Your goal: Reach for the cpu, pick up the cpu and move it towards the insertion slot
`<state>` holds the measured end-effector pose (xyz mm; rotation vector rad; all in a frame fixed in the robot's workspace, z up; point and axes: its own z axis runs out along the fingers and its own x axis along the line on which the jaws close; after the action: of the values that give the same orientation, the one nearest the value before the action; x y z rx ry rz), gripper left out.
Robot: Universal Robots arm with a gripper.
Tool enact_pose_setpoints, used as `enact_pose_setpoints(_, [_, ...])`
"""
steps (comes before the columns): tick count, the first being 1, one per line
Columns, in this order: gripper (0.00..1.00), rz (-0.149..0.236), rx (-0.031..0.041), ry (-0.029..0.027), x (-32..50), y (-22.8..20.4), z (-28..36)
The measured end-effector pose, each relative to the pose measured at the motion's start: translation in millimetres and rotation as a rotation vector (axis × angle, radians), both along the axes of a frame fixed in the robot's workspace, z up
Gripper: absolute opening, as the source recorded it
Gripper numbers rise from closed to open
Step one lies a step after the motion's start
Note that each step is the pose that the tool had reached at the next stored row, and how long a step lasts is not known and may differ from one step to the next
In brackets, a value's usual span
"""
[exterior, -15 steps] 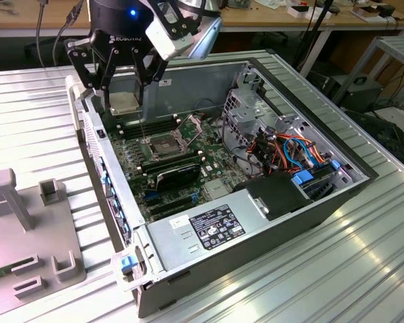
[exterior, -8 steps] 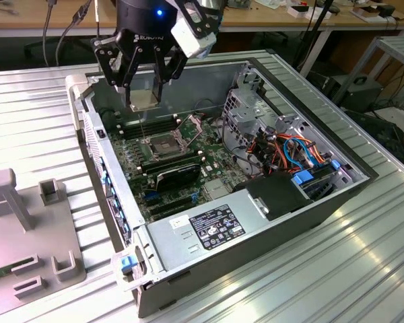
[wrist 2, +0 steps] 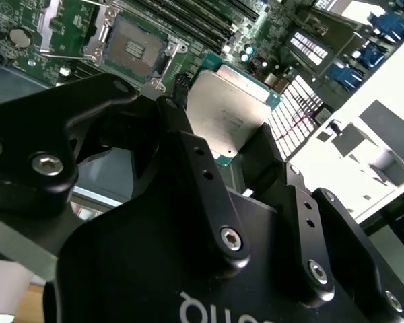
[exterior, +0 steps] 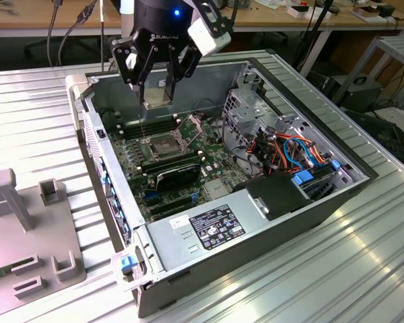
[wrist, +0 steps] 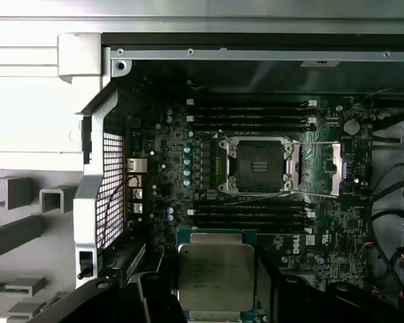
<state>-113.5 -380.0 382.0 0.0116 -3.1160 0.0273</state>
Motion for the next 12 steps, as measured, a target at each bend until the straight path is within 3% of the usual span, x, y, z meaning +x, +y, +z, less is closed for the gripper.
enact_pose_setpoints(5, [0.55, 0.000, 0.0000, 0.0000, 10.0, 0.0, 0.0])
enact_pose_setpoints(8, [0.55, 0.000, 0.0000, 0.0001, 24.2, 0.0, 0.0])
enact_pose_setpoints(12, [0.55, 0.000, 0.0000, 0.0000, 34.8, 0.1, 0.0])
